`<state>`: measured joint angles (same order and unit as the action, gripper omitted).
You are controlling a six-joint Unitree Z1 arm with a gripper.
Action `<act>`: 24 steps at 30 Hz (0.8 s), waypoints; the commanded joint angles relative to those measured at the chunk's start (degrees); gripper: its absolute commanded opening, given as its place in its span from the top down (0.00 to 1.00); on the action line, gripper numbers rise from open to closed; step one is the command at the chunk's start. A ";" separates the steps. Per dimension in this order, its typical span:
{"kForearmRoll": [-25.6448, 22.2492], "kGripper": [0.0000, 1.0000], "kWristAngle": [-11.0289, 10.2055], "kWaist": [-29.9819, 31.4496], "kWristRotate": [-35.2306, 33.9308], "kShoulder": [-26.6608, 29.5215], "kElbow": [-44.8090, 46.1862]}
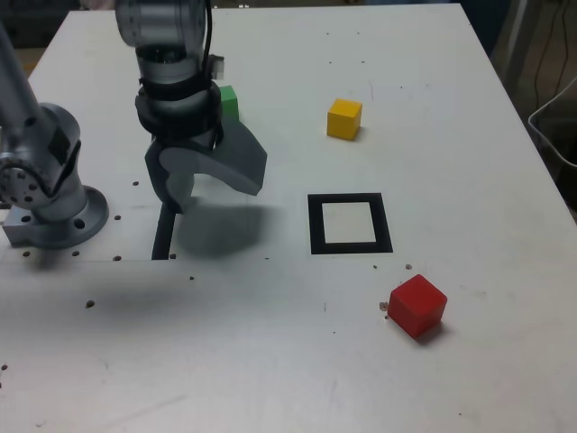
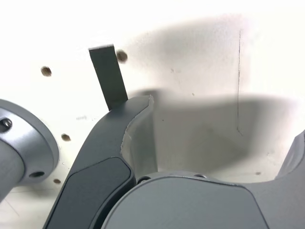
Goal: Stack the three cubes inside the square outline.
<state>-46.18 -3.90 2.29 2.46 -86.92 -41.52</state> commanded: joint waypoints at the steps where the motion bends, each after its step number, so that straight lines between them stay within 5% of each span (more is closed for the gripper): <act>1: -0.11 0.01 0.90 0.08 -0.09 -0.43 -0.57; 9: -3.88 0.01 6.21 1.98 0.22 0.04 -7.03; 24: -10.50 0.01 8.69 6.35 -0.99 -5.88 -22.42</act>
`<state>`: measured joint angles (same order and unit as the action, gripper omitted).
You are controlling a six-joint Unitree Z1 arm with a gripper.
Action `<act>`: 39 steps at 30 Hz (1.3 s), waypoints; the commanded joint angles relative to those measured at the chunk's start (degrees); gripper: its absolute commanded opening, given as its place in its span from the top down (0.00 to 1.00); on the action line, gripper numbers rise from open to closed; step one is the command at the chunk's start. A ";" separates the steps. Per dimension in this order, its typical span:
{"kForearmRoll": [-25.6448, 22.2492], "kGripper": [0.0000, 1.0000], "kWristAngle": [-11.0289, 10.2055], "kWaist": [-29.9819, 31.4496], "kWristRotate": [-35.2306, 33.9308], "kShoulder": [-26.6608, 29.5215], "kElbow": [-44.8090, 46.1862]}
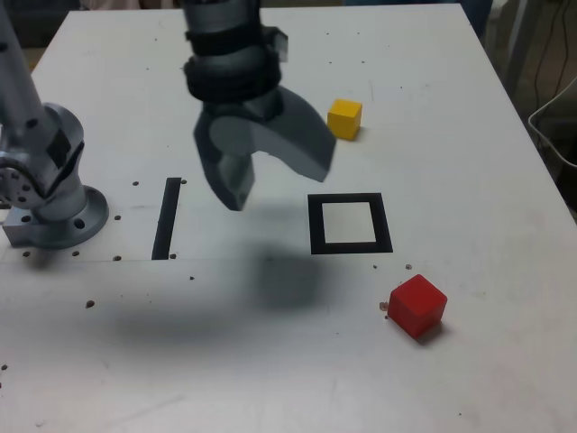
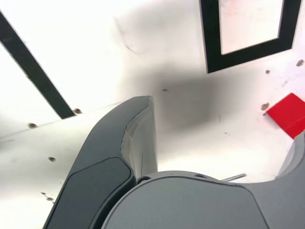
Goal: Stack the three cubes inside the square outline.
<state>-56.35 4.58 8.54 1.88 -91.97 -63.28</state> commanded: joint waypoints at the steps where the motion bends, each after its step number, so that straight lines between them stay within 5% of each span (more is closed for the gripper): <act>1: -0.67 0.01 0.41 0.10 -0.94 -1.51 -1.32; 21: -3.88 0.01 -0.28 10.41 -26.04 -11.29 -16.18; 39: -11.95 0.02 -1.90 12.11 -35.26 -24.85 -31.20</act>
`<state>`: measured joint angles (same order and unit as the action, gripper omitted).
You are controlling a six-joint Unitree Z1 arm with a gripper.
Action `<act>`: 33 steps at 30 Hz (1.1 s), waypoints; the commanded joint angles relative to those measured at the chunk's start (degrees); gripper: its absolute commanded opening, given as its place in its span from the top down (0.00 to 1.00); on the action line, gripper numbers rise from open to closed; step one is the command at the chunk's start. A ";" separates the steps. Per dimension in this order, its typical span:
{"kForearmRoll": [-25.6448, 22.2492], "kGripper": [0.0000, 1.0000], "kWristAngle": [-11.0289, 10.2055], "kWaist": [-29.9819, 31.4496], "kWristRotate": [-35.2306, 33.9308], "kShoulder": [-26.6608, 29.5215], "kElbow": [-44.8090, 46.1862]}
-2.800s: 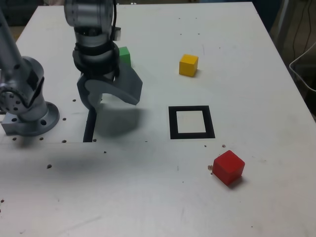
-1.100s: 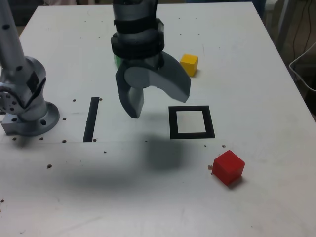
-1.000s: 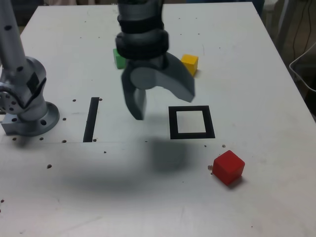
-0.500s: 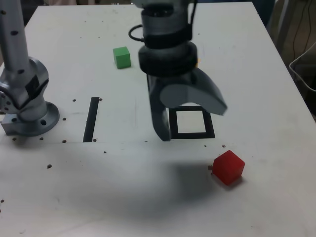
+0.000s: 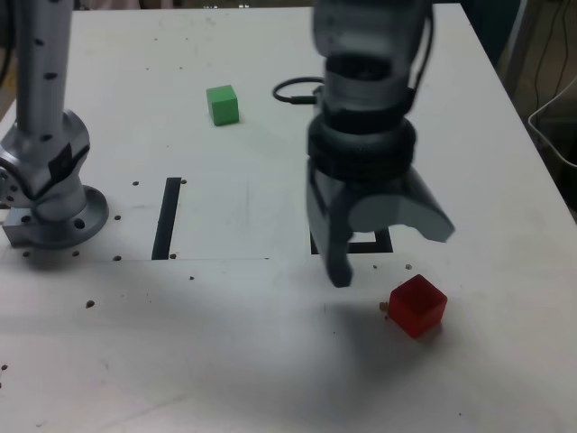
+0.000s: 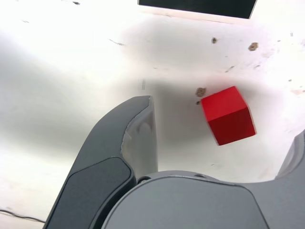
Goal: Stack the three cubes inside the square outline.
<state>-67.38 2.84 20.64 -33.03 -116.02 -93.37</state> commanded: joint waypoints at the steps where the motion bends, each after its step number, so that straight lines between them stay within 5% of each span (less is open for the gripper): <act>1: -2.03 0.02 -0.30 0.05 -0.81 -1.59 -2.59; 6: -4.96 0.02 -0.84 0.24 -2.89 -4.73 -7.83; 33: -0.68 0.15 2.02 0.08 -8.72 -13.25 -10.58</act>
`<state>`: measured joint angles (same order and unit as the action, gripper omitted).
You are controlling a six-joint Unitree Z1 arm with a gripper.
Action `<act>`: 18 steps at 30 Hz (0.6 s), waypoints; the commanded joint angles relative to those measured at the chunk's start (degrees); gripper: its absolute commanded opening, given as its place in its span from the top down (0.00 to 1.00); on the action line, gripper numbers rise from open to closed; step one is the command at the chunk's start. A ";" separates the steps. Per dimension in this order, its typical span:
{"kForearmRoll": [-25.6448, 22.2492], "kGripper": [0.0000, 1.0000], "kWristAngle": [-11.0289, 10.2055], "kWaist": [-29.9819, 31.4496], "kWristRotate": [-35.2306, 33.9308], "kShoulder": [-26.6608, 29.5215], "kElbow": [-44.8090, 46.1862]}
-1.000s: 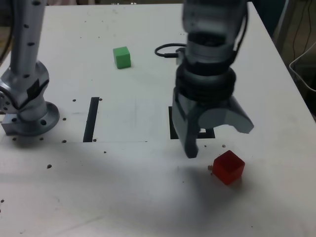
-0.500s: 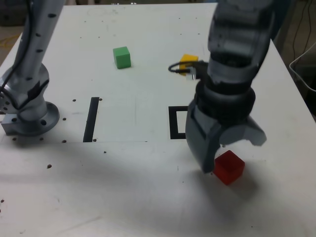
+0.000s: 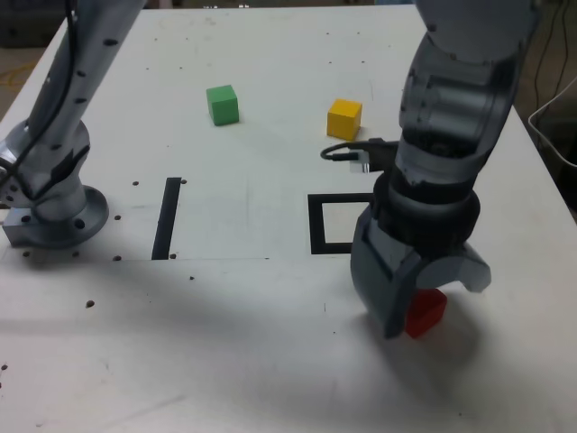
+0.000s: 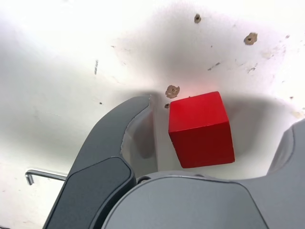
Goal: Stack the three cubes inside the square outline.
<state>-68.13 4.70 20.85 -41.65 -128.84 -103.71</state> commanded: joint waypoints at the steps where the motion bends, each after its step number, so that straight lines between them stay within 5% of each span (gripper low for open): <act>1: 0.14 0.16 0.32 -0.20 -0.09 -0.59 -0.26; 18: 1.18 0.48 0.29 -1.01 -0.89 -1.19 -0.36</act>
<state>-67.09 5.07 20.00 -42.37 -129.66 -103.88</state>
